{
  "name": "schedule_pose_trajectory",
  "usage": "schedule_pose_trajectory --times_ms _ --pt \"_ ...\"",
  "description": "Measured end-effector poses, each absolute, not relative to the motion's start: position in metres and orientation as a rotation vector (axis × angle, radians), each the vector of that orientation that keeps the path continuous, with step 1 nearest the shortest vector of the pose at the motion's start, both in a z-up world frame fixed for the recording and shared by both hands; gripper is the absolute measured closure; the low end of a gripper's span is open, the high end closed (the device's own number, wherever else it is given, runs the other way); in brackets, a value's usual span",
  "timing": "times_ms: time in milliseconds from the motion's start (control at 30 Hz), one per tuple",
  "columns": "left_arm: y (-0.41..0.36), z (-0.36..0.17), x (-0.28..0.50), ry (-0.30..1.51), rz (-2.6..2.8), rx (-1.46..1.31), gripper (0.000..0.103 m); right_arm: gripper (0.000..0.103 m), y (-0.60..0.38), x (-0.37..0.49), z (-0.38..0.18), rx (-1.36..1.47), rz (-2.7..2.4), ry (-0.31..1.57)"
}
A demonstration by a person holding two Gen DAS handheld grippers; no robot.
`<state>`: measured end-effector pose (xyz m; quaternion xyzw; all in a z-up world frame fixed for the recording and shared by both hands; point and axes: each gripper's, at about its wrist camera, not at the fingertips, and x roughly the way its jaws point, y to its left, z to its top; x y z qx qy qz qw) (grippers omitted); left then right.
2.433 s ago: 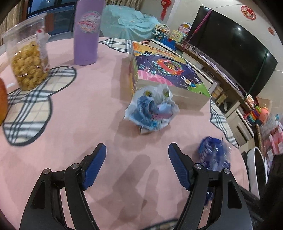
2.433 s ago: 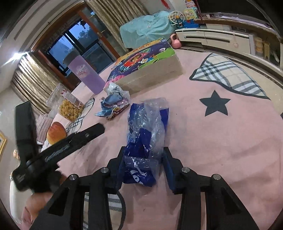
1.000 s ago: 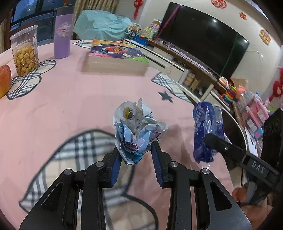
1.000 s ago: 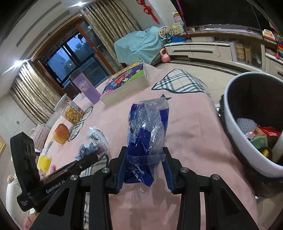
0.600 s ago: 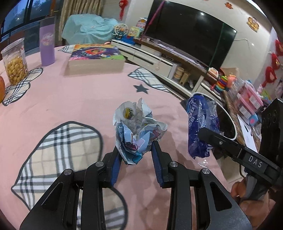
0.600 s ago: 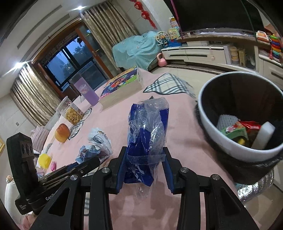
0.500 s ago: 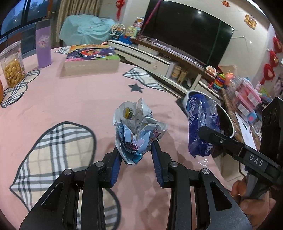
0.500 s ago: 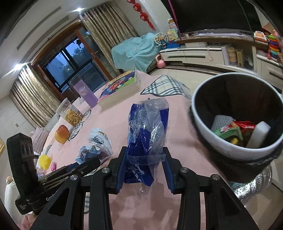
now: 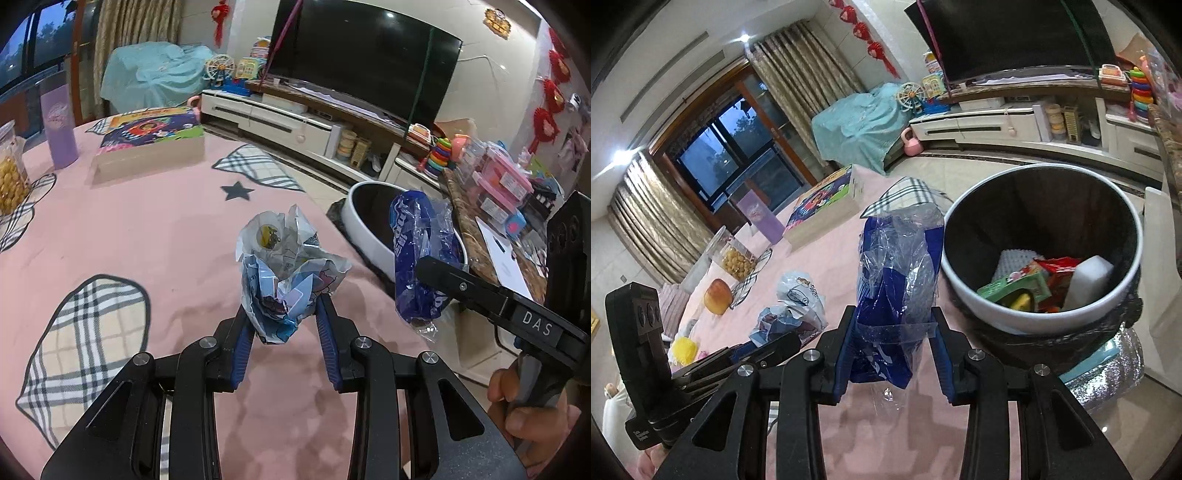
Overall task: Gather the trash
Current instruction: 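Carry the crumpled paper and blue plastic bag over the bin and lower them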
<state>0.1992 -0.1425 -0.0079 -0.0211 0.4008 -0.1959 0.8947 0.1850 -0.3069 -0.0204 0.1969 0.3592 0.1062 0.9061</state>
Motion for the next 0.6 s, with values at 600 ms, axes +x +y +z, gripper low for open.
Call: schedule_pose_trajectory --times_ms 600 --pt "-0.191 0.000 0.205 0.820 -0.475 0.007 0.071 0.065 -0.351 0.172 -0.017 0.448 0.145 0.711"
